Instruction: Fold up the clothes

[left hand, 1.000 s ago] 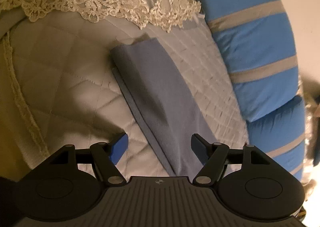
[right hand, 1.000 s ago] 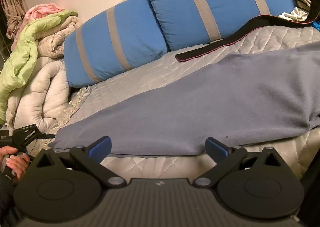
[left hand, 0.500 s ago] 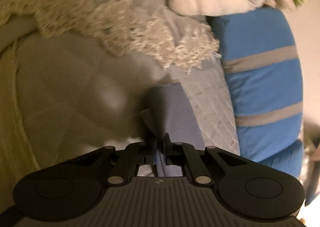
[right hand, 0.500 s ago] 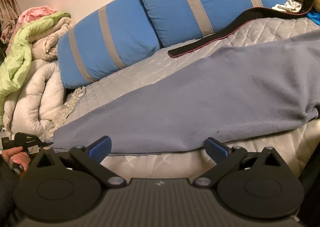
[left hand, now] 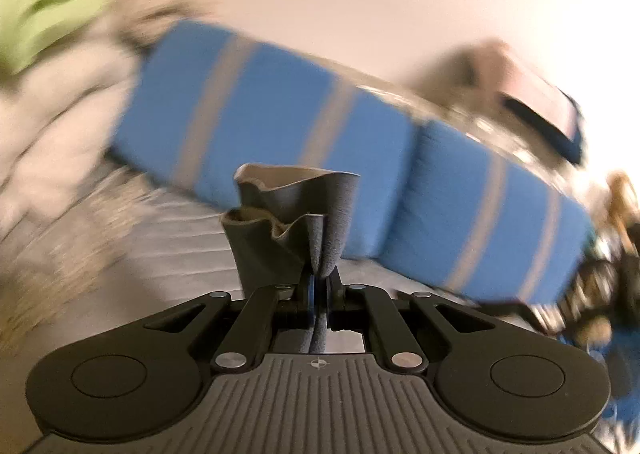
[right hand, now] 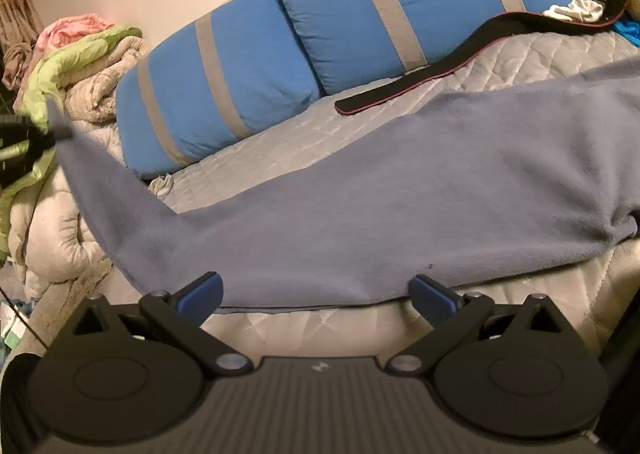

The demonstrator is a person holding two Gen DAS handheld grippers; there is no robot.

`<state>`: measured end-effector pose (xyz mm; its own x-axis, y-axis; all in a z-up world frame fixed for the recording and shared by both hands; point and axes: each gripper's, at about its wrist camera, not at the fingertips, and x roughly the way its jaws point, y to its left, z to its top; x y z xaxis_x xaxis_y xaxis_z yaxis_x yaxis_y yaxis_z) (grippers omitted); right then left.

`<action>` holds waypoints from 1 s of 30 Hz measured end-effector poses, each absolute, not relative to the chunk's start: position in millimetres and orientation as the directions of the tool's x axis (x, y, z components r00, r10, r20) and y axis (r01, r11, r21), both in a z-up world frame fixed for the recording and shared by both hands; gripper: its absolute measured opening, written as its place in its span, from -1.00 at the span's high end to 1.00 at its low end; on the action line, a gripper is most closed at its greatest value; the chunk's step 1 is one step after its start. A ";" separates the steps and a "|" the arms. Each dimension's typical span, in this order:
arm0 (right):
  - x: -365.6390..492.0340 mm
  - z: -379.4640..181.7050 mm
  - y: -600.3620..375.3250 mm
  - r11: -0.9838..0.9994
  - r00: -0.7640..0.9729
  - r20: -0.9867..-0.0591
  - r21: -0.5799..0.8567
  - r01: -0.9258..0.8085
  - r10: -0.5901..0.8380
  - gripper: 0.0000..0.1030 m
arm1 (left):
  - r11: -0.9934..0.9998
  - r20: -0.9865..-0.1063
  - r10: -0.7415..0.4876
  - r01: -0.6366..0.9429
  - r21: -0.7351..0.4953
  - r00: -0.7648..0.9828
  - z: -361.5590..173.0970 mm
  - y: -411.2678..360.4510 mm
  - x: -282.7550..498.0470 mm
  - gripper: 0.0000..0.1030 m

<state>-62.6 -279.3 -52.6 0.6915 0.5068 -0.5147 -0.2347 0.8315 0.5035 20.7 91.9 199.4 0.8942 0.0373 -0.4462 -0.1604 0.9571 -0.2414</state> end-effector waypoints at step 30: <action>-60.2 -19.3 -246.1 0.907 0.789 -0.493 -0.003 -0.421 0.365 -1.00 | 0.996 -0.515 -0.077 0.091 0.003 0.854 116.0 17.0 33.3 -0.53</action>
